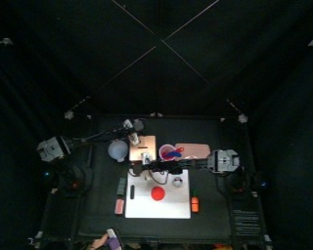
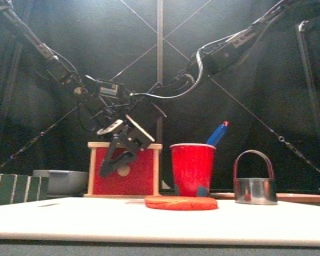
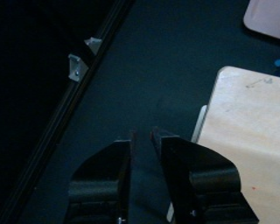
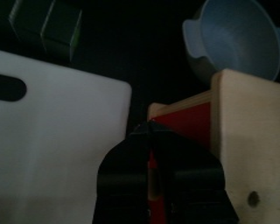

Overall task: Get the cutter from the drawer then cut the dough then place the extra dough in the bowl
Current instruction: Cut the dough

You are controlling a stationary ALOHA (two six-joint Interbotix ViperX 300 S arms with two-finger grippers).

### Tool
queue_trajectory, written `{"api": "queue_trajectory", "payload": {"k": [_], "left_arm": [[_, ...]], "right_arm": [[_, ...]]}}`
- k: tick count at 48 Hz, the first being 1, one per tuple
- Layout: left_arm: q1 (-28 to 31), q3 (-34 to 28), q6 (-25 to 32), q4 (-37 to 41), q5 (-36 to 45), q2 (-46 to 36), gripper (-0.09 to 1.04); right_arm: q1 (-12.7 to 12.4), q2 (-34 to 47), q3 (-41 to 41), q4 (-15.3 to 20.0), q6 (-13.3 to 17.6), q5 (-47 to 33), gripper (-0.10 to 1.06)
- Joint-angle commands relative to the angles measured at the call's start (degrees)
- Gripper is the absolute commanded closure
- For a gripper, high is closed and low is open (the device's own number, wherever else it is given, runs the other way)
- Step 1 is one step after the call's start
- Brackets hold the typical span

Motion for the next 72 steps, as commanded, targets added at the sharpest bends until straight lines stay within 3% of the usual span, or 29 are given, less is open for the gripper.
{"api": "queue_trajectory", "payload": {"k": [1,7,12,18,24,29,33,37,46,52,63,72], "left_arm": [[1.23,-1.85,-0.09,0.0,-2.37,-3.25,0.28],[0.7,-0.7,-0.18,-0.79,-4.75,-6.5,0.28],[-3.96,1.49,-0.44,-3.52,-8.44,-9.23,0.28],[-11.43,5.71,0.0,-8.96,-20.74,-10.63,0.28],[-16.44,9.93,0.35,-9.76,-33.49,-10.46,0.27],[-20.04,13.45,1.23,-6.59,-39.9,-9.76,0.27],[-22.94,15.21,1.58,-6.33,-41.57,-9.67,0.27],[-26.19,16.61,1.41,-6.59,-41.92,-9.49,0.27],[-28.74,17.4,1.67,-14.15,-42.54,-5.63,0.28],[-30.23,16.61,1.58,-14.85,-42.54,-2.9,0.28],[-30.94,17.14,1.58,-17.93,-42.54,-1.49,0.28],[-30.85,18.19,1.67,-20.74,-42.19,-0.97,0.29]], "right_arm": [[2.2,-7.12,3.08,5.45,-0.44,-0.62,0.68],[2.29,-16.26,13.27,11.34,0.0,0.35,0.68],[2.11,-25.31,21.27,15.38,0.18,2.72,0.68],[1.41,-32.52,27.42,20.92,0.09,12.04,0.67],[1.41,-35.16,30.23,23.29,0.18,18.72,0.63],[1.41,-35.6,30.85,23.91,0.26,21.8,0.48],[1.41,-35.51,31.38,23.91,0.79,21.97,0.3],[1.32,-35.16,32.61,23.2,1.85,21.8,0.19],[-0.44,-32.08,34.37,21.09,1.93,18.37,0.19],[-1.32,-31.2,34.37,20.83,1.85,18.11,0.19],[-0.88,-31.2,34.45,21.09,1.85,18.19,0.2],[-0.7,-31.11,34.28,20.83,1.85,17.93,0.37]]}}
